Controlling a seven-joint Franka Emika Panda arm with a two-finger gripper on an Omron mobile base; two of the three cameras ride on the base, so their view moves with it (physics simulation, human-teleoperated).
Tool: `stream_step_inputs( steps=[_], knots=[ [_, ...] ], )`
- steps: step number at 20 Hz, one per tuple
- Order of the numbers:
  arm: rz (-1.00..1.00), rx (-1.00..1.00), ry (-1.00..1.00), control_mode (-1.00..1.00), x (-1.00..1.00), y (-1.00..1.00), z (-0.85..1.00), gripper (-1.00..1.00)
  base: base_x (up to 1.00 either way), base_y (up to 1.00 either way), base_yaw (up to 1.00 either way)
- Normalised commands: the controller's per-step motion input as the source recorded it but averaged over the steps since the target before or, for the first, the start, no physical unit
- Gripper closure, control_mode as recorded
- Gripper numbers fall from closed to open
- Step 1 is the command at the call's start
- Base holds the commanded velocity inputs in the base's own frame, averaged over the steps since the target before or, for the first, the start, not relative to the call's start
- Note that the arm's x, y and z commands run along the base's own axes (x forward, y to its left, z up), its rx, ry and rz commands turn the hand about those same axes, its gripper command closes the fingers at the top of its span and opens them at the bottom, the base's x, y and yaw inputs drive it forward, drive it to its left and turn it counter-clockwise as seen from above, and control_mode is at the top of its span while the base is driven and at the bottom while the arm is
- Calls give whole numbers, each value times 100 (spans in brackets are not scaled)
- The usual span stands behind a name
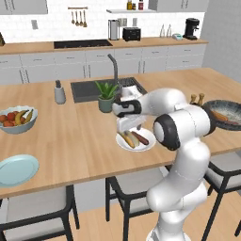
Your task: Place one bun and one sausage from the bowl on each plate.
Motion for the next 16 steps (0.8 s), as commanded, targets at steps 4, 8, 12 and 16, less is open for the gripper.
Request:
stream_step_inputs(
  steps=[4,8,12,16],
  knots=[
    [-13,15,-17,-100,-85,-36,78,-100,0,0,0],
    [-19,20,-12,-100,-100,-19,94,-100,0,0,0],
    [-19,6,-9,-100,-100,-1,74,-100,0,0,0],
    [-3,-9,-38,-100,-100,0,26,-100,0,0,0]
  ],
)
